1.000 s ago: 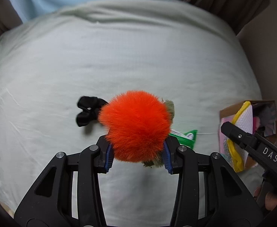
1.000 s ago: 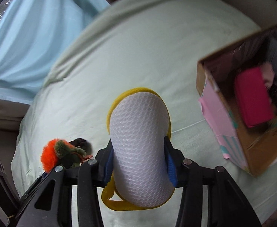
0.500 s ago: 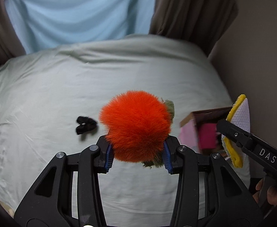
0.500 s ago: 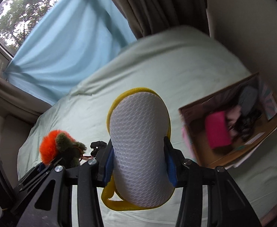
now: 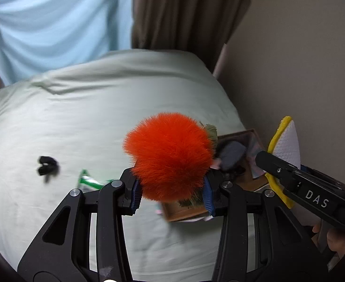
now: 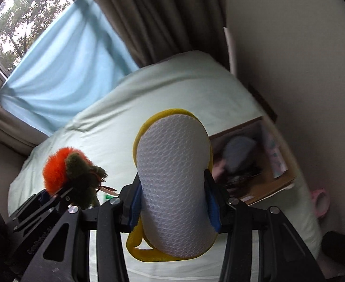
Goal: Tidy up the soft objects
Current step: 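Carry pompom and brush over the box and open both tools inside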
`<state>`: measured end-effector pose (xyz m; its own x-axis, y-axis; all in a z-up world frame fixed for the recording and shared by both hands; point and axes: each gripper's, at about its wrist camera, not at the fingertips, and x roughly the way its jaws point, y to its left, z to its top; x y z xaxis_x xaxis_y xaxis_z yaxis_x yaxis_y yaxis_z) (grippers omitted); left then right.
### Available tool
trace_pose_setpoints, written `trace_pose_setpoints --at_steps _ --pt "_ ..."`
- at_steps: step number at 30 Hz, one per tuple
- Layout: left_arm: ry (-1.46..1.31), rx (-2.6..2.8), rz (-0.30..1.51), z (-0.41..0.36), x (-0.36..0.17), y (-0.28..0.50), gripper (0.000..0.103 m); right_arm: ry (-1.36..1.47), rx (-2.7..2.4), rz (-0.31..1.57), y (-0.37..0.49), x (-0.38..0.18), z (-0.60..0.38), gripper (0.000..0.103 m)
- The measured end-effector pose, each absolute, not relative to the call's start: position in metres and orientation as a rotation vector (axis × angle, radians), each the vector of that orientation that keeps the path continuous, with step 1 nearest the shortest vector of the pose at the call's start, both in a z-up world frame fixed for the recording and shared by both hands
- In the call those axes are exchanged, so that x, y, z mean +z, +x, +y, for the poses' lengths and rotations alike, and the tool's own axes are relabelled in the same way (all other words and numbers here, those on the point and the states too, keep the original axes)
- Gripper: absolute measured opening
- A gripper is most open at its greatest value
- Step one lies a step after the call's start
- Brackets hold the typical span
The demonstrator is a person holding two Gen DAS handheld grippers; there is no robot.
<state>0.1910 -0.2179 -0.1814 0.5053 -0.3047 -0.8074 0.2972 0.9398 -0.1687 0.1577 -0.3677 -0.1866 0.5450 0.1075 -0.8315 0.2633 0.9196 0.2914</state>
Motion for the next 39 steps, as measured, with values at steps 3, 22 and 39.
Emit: trace_pose_setpoints --at_steps 3,22,39 --pt "-0.008 -0.374 1.009 -0.252 -0.199 0.195 0.038 0.399 -0.109 1.022 0.164 -0.2 -0.401 0.043" --pt "0.183 -0.374 1.304 -0.343 -0.348 0.232 0.038 0.409 -0.143 1.265 0.208 -0.319 -0.494 0.046" --pt "0.309 -0.384 1.307 -0.333 -0.355 0.235 0.103 0.57 -0.144 1.278 0.198 -0.342 -0.503 0.102"
